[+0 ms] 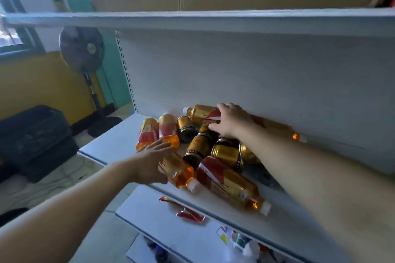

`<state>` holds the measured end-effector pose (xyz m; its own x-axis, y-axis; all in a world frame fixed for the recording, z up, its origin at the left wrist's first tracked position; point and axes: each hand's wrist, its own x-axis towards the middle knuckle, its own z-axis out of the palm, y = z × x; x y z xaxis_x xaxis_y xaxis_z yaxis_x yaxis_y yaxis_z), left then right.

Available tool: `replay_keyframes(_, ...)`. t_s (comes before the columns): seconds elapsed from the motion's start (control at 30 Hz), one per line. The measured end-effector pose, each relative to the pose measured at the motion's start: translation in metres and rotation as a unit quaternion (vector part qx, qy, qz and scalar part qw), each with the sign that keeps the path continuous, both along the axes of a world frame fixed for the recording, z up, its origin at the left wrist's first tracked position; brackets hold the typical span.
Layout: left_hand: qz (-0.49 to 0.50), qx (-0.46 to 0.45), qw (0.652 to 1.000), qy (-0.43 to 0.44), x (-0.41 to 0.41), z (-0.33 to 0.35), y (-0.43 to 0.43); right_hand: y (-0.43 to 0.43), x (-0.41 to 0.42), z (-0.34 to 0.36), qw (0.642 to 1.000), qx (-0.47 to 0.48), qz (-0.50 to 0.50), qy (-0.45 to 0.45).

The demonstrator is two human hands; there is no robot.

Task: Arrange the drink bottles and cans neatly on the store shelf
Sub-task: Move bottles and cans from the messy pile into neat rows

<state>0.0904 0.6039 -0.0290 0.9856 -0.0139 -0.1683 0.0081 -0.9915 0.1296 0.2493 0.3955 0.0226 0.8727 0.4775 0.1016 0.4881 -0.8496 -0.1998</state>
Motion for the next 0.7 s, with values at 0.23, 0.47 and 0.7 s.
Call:
replay_keyframes(0.23, -0.213, 0.182, 0.959, 0.036, 0.042, -0.001, 0.048, 0.034, 0.024, -0.025, 0.992, -0.087, -0.084, -0.03)
replay_keyframes(0.47, -0.267, 0.118, 0.956, -0.016, 0.057, -0.01, 0.054, 0.057, 0.04, -0.028, 0.986, -0.14, -0.061, -0.062)
replay_keyframes(0.7, -0.198, 0.013, 0.98, -0.008, 0.056, -0.005, 0.058, 0.063, 0.047, -0.03, 0.984, -0.143, -0.046, -0.096)
